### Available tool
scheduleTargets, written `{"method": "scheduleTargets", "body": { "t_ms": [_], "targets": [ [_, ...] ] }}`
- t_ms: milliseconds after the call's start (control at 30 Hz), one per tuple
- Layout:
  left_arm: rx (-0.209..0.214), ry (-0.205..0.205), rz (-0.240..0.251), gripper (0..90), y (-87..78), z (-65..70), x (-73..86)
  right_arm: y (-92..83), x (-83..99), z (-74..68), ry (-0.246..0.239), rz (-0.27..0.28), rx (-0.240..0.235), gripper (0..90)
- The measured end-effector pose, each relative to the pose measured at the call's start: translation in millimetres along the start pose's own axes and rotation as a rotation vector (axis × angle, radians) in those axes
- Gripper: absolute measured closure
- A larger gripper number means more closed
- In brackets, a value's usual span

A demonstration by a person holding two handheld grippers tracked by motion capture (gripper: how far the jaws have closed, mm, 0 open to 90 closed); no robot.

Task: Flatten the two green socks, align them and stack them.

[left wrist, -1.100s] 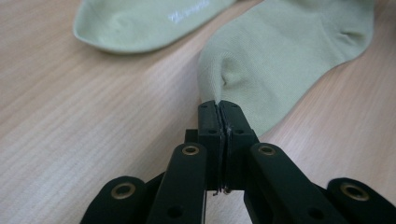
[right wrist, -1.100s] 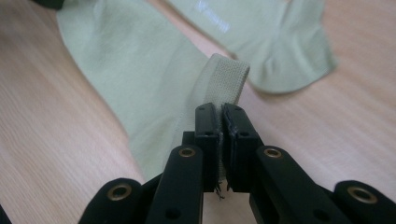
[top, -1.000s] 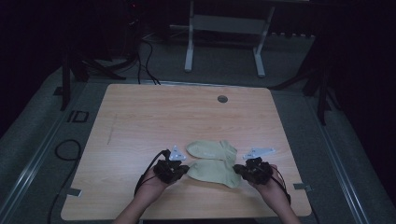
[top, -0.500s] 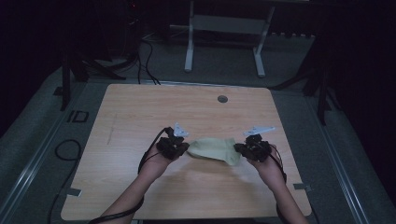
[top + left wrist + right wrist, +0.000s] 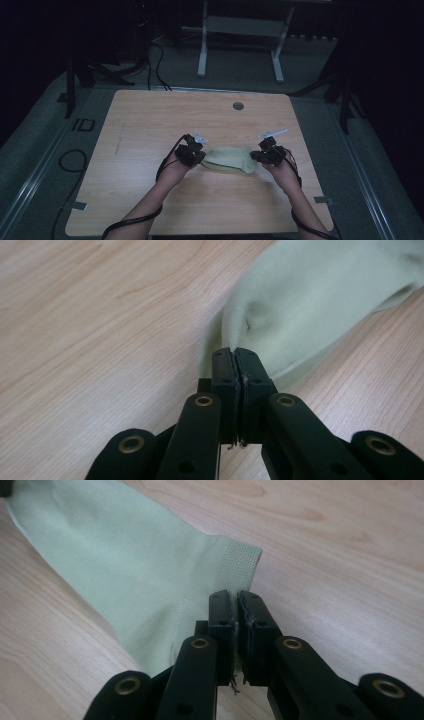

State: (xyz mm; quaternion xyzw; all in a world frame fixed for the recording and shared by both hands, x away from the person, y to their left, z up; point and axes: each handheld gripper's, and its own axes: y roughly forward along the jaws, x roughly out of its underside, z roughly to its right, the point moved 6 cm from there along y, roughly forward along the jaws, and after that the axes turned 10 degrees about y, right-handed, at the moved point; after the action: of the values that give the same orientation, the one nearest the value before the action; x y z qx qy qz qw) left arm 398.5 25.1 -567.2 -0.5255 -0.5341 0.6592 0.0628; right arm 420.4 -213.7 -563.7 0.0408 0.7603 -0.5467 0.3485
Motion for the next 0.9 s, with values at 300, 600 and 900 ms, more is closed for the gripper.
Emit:
{"method": "scheduleTargets", "body": {
  "t_ms": [300, 600, 900],
  "targets": [
    [0.015, 0.003, -0.034, 86.7, 17.7, 0.2, 9.4, 20.6, 7.4, 3.9, 0.002, -0.045, 0.007, 83.8],
    [0.012, -0.03, -0.044, 59.5, 26.1, -1.3, 13.6, 20.8, 12.8, 4.2, 0.009, -0.056, -0.021, 52.5],
    [0.014, -0.047, -0.053, 69.5, 26.6, -4.0, 15.9, 25.8, 22.6, -4.3, -0.074, -0.068, 0.008, 36.6]
  ]
}}
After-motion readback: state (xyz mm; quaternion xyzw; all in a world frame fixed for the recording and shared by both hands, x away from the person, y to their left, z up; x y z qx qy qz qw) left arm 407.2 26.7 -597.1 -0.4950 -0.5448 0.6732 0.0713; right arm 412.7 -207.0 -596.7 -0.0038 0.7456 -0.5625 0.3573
